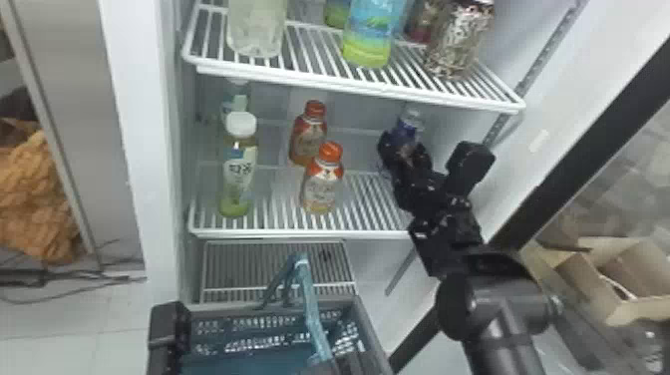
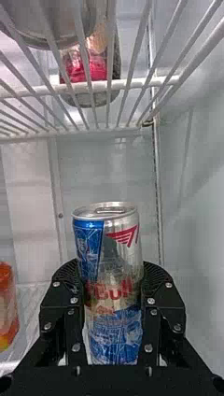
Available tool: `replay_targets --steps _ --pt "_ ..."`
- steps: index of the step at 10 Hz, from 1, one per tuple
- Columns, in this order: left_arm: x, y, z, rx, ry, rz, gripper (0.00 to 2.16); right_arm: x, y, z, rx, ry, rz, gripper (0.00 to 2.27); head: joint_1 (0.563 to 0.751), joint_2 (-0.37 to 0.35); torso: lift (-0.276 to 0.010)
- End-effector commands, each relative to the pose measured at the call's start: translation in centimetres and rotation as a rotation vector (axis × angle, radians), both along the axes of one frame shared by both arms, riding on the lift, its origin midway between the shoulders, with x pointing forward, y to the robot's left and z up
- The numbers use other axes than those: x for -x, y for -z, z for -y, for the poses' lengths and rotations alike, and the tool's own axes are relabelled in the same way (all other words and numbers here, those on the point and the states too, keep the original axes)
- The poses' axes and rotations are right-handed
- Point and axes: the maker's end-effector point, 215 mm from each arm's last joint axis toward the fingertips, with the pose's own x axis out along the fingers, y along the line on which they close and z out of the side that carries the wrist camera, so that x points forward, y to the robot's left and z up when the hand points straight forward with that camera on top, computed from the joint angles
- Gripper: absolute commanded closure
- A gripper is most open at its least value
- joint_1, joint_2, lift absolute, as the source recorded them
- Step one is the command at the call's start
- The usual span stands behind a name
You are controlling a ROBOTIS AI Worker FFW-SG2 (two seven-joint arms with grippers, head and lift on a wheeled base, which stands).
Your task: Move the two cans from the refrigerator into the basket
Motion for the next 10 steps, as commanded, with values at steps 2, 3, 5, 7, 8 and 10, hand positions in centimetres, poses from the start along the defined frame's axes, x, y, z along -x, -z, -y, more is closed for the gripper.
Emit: replay_targets --steps 2,3,5,7,8,10 --pt "0.0 0.0 0.0 0.0 0.001 0.0 1.21 2.0 0.1 -0.4 -0.008 -0.02 -0.01 0.86 0.695 -0.35 -0.266" --pt "0.0 0.1 0.0 -0.002 0.001 0.0 1.21 2.8 0.3 -0.6 -0.012 -0.028 -0.015 0.86 0.695 -0.35 -0.266" --pt "0.0 0.1 0.0 -0.003 0.001 0.0 1.21 4.2 0.1 -1.2 -0.022 -0.048 -0.02 0.86 0.695 -0.35 -0.266" --pt "0.0 0.1 0.0 -0.002 0.001 0.0 1.21 5.8 -0.8 -0.9 -0.021 -0.05 -0.007 0.86 0.695 -0.35 -0.266" --pt "0.1 0.1 0.1 -0.002 0.0 -0.002 1.21 6.7 -0.9 -0.8 -0.016 -0.052 -0.017 0.86 0.695 -0.35 -0.266" --pt "0.0 0.2 0.0 -0.001 -0.006 -0.006 1.21 8.9 -1.3 -1.9 -0.022 -0.081 -0.029 0.86 0.695 -0.35 -0.266"
